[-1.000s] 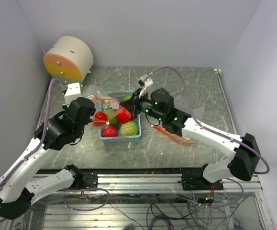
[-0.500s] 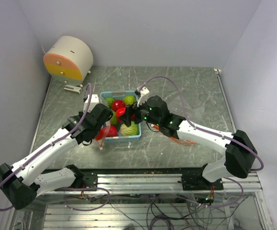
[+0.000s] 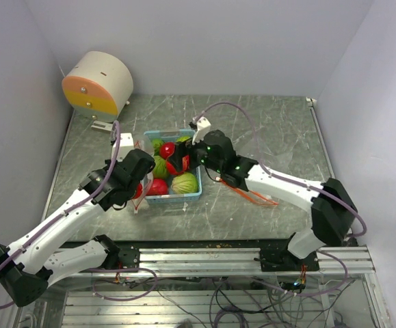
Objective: Place the food in the zip-top bag and seal the zipper
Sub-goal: Pick up the fake fruit from the bin.
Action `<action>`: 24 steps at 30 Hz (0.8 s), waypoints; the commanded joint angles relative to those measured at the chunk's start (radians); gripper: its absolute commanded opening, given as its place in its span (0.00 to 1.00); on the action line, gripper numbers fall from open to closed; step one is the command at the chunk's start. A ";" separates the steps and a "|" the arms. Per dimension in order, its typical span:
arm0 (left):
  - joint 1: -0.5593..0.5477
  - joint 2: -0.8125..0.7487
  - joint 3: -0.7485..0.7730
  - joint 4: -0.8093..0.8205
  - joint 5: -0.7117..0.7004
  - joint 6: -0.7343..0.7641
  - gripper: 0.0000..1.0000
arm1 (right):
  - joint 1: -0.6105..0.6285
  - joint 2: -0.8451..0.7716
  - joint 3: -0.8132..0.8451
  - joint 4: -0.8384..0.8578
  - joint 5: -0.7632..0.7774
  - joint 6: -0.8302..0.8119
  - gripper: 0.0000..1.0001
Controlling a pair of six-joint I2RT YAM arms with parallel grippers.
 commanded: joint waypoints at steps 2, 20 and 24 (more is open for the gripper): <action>0.007 -0.013 -0.019 0.034 -0.009 0.006 0.07 | -0.002 0.130 0.088 -0.056 0.026 0.000 0.94; 0.008 -0.052 -0.043 0.090 0.031 0.031 0.07 | 0.000 0.365 0.182 -0.142 0.092 0.040 0.81; 0.009 -0.047 -0.044 0.103 0.045 0.032 0.07 | -0.002 0.316 0.157 -0.129 0.098 0.040 0.53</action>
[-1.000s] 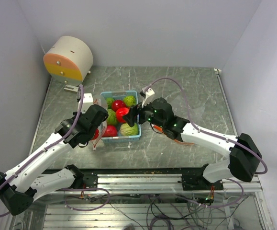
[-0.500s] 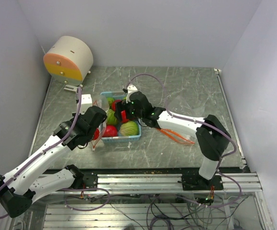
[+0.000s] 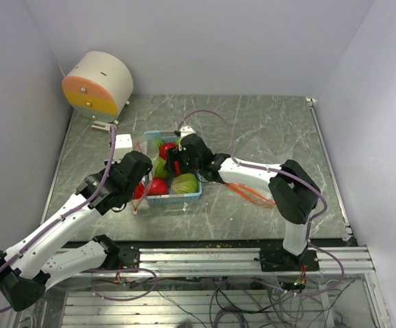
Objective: Place the food in the zip-top bag and seal the zipper
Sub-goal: Pick up the fake fruit from the bin, then place the fake fruit in the zipper food storage bag.
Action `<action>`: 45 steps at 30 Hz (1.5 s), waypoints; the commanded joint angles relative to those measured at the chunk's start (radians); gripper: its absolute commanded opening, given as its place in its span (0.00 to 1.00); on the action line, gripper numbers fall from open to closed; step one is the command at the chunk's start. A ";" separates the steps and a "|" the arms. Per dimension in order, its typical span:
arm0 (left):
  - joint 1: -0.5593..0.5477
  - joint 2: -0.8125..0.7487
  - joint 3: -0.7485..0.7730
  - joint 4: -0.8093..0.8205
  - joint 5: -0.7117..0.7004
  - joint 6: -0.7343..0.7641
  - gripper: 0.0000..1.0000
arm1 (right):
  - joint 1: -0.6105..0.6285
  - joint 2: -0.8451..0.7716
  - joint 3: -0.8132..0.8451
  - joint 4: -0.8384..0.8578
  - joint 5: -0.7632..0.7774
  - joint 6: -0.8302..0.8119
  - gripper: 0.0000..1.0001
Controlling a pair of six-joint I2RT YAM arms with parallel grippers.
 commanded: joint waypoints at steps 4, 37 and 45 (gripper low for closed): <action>0.004 0.003 -0.007 0.062 0.027 0.013 0.07 | -0.002 -0.181 -0.092 0.038 0.005 -0.002 0.47; 0.004 -0.059 -0.038 0.180 0.162 0.002 0.07 | 0.048 -0.267 -0.318 0.925 -0.806 0.318 0.43; 0.004 -0.097 -0.009 0.161 0.221 -0.002 0.07 | 0.055 -0.262 -0.315 0.703 -0.566 0.162 0.44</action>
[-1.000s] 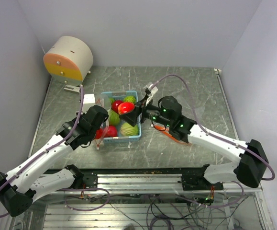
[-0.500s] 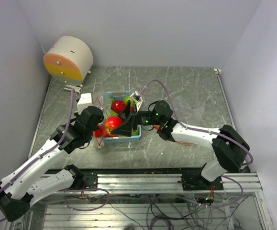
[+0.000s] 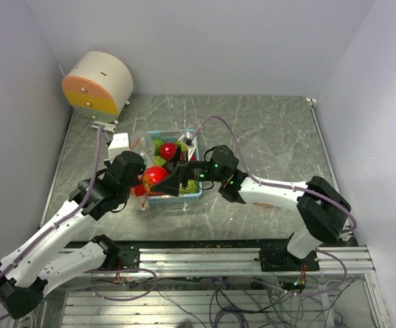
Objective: Place the food in the zip-top bag and seal the zipper
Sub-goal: Place the fake fruit in the zipper food storage bag.
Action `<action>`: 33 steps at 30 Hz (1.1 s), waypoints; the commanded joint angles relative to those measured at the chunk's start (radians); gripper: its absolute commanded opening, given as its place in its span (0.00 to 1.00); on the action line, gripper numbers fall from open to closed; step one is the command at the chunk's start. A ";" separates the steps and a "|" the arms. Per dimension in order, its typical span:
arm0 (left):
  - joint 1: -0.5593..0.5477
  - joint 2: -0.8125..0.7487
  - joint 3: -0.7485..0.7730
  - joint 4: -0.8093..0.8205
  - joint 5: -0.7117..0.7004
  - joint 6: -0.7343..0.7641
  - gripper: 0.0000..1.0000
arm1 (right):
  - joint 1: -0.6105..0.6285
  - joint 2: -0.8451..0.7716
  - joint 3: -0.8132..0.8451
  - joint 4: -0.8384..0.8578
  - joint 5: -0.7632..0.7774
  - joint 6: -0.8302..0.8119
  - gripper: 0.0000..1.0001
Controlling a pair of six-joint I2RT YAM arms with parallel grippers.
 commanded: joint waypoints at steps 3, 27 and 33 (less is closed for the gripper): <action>-0.013 -0.064 0.029 0.048 0.140 -0.020 0.07 | -0.002 0.043 0.048 -0.139 0.209 -0.113 0.44; -0.013 -0.190 -0.163 0.230 0.225 -0.152 0.07 | 0.127 0.022 0.265 -0.631 0.664 -0.304 1.00; -0.013 -0.181 -0.165 0.201 0.188 -0.161 0.07 | 0.126 -0.081 0.192 -0.632 0.641 -0.334 1.00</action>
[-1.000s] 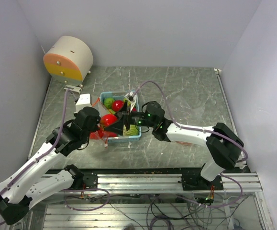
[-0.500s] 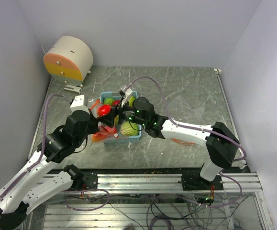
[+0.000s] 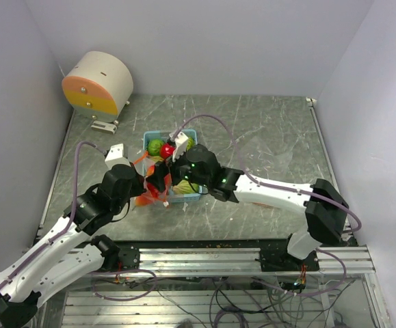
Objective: Place the food in the zip-top bag and seal the zipper
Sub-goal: Place the fake fruit in the zipper food storage bag, then pick up the fake fruit from the bin.
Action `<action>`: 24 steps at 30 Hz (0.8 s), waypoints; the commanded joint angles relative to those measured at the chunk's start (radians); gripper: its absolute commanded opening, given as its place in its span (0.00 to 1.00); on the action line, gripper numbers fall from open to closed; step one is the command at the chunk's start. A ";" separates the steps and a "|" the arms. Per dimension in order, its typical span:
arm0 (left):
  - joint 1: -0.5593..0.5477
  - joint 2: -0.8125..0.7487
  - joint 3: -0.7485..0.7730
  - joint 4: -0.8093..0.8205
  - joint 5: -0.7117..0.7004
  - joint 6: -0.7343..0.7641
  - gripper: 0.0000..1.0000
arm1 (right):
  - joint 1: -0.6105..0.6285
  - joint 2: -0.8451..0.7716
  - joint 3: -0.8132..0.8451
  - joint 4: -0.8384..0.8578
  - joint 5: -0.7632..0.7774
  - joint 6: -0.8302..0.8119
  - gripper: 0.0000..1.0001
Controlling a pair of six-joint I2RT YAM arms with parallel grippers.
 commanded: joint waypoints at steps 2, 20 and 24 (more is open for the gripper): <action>-0.004 -0.001 0.018 0.040 -0.028 -0.020 0.07 | 0.002 -0.135 -0.052 -0.001 -0.012 -0.038 1.00; -0.004 -0.024 0.049 0.004 -0.044 -0.024 0.07 | -0.091 -0.179 -0.189 0.030 -0.097 0.113 0.79; -0.004 -0.023 0.047 0.004 -0.041 -0.024 0.07 | -0.090 -0.151 -0.193 0.077 -0.152 0.123 0.74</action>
